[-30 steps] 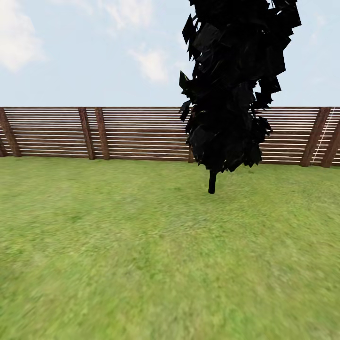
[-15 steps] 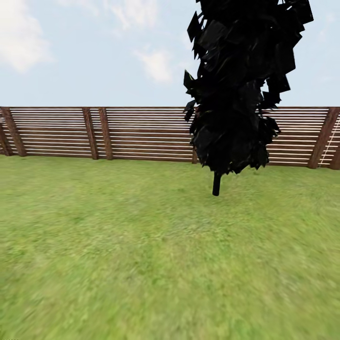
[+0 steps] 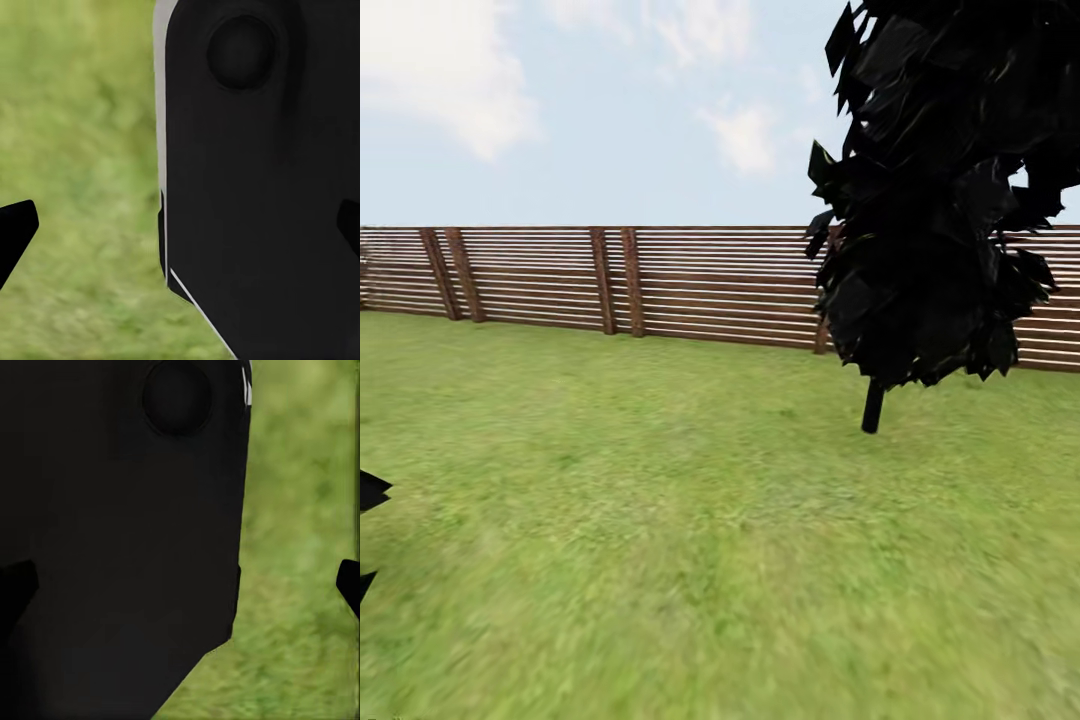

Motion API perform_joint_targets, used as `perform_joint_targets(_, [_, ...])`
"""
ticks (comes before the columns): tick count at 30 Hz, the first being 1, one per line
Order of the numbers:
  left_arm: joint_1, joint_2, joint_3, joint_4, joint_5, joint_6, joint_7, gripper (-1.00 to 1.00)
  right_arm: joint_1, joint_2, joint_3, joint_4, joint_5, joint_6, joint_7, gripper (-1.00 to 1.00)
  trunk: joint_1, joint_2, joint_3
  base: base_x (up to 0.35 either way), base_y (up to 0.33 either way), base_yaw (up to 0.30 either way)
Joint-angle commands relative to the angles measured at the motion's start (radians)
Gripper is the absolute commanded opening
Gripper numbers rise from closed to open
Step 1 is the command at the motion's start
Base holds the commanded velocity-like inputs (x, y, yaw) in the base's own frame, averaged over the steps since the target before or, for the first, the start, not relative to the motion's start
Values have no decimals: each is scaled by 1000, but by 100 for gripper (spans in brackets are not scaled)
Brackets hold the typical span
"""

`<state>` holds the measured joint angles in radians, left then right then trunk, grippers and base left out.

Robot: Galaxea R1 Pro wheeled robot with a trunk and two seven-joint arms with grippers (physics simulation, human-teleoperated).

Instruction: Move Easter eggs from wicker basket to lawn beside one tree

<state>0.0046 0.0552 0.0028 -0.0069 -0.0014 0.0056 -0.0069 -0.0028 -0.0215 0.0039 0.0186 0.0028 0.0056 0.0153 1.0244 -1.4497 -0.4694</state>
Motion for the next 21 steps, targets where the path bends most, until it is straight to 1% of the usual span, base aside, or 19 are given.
perform_joint_targets(1, [0,0,0,-1,0,1,-1,100,0,0,0,0,0,1,2,100,1,0,-1,330,0,291])
perform_joint_targets(21, [0,3,0,-2,0,1,-1,100,0,-2,1,0,2,-2,2,100,1,0,-1,333,0,291])
